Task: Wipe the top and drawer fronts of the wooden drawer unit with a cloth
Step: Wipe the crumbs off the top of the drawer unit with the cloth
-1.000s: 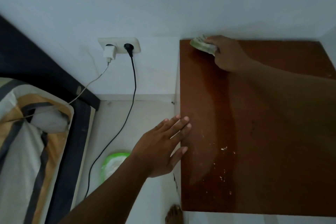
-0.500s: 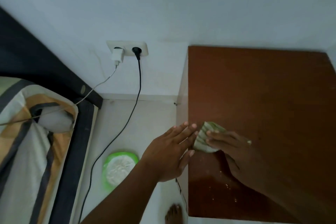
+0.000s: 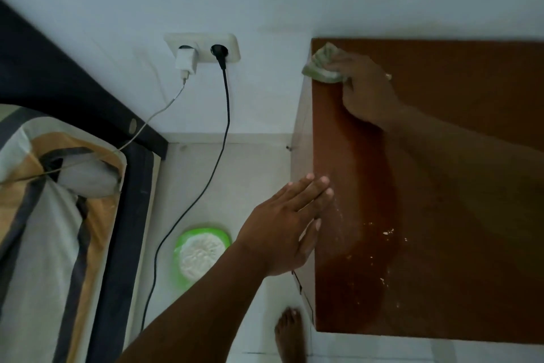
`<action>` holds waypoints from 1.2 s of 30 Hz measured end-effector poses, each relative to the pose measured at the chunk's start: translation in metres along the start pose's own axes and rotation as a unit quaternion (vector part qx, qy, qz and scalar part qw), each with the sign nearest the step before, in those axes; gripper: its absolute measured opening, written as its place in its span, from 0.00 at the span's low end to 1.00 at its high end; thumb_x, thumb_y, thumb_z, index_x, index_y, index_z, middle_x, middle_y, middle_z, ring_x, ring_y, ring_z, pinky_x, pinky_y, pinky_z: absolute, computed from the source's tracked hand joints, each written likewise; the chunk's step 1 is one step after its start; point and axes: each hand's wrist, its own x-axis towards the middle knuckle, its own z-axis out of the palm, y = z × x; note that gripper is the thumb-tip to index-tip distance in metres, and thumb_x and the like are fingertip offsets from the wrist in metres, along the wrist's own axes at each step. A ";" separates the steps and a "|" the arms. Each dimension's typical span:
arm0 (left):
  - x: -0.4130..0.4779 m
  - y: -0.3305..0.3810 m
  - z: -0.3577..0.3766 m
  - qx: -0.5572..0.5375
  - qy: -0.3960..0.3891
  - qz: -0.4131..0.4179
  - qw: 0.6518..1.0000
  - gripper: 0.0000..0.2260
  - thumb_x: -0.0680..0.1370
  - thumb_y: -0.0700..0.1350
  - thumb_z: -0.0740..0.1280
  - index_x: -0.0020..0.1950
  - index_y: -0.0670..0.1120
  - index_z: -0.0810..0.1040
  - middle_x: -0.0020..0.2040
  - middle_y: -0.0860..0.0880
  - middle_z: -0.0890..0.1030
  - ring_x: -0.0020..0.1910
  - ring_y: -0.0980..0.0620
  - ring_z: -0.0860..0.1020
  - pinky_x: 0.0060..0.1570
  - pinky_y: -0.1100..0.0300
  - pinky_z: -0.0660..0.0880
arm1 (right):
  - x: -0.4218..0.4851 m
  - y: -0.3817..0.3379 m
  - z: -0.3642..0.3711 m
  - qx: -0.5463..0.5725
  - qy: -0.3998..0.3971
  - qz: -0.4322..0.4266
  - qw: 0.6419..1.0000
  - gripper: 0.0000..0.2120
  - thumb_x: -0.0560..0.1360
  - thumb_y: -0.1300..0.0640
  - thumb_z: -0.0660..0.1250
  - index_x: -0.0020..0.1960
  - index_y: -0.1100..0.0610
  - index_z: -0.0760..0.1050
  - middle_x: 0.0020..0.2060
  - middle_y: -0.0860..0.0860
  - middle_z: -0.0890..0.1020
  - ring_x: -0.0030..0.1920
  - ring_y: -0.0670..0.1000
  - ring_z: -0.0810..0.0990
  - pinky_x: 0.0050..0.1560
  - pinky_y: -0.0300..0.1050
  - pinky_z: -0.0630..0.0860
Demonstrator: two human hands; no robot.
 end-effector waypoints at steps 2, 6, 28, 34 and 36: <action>0.000 0.000 -0.002 0.008 -0.005 0.000 1.000 0.23 0.84 0.49 0.55 0.79 0.47 0.63 0.81 0.50 0.59 0.80 0.52 0.52 0.76 0.50 0.60 | -0.049 -0.013 -0.007 0.027 -0.027 -0.047 0.998 0.24 0.72 0.70 0.56 0.64 0.61 0.79 0.67 0.60 0.77 0.68 0.59 0.73 0.72 0.54 0.67; 0.000 0.006 -0.006 0.028 -0.020 -0.012 0.999 0.24 0.84 0.52 0.54 0.79 0.48 0.62 0.81 0.50 0.59 0.80 0.52 0.52 0.76 0.50 0.59 | -0.159 -0.033 -0.024 0.054 -0.090 -0.035 0.994 0.24 0.75 0.63 0.53 0.66 0.58 0.78 0.70 0.54 0.76 0.73 0.52 0.70 0.75 0.53 0.64; -0.097 0.086 0.017 0.114 -0.051 -0.085 0.988 0.30 0.82 0.54 0.51 0.81 0.43 0.52 0.81 0.46 0.51 0.80 0.51 0.48 0.78 0.55 0.49 | -0.227 -0.067 -0.020 0.065 -0.109 -0.111 0.986 0.28 0.69 0.75 0.58 0.63 0.57 0.81 0.66 0.52 0.79 0.67 0.52 0.73 0.70 0.57 0.68; -0.103 0.098 0.020 0.110 -0.048 -0.094 0.988 0.31 0.82 0.58 0.46 0.82 0.44 0.49 0.82 0.47 0.49 0.81 0.52 0.45 0.79 0.54 0.49 | -0.280 -0.056 -0.057 0.063 -0.089 -0.119 0.987 0.27 0.69 0.76 0.61 0.63 0.58 0.80 0.63 0.54 0.81 0.63 0.52 0.76 0.64 0.56 0.75; -0.102 0.092 0.021 0.109 -0.050 -0.092 0.989 0.31 0.82 0.58 0.46 0.82 0.45 0.49 0.82 0.47 0.48 0.80 0.52 0.45 0.79 0.55 0.48 | -0.256 -0.044 -0.069 0.062 -0.013 -0.101 0.993 0.24 0.71 0.76 0.59 0.64 0.63 0.78 0.65 0.56 0.78 0.65 0.45 0.74 0.69 0.48 0.72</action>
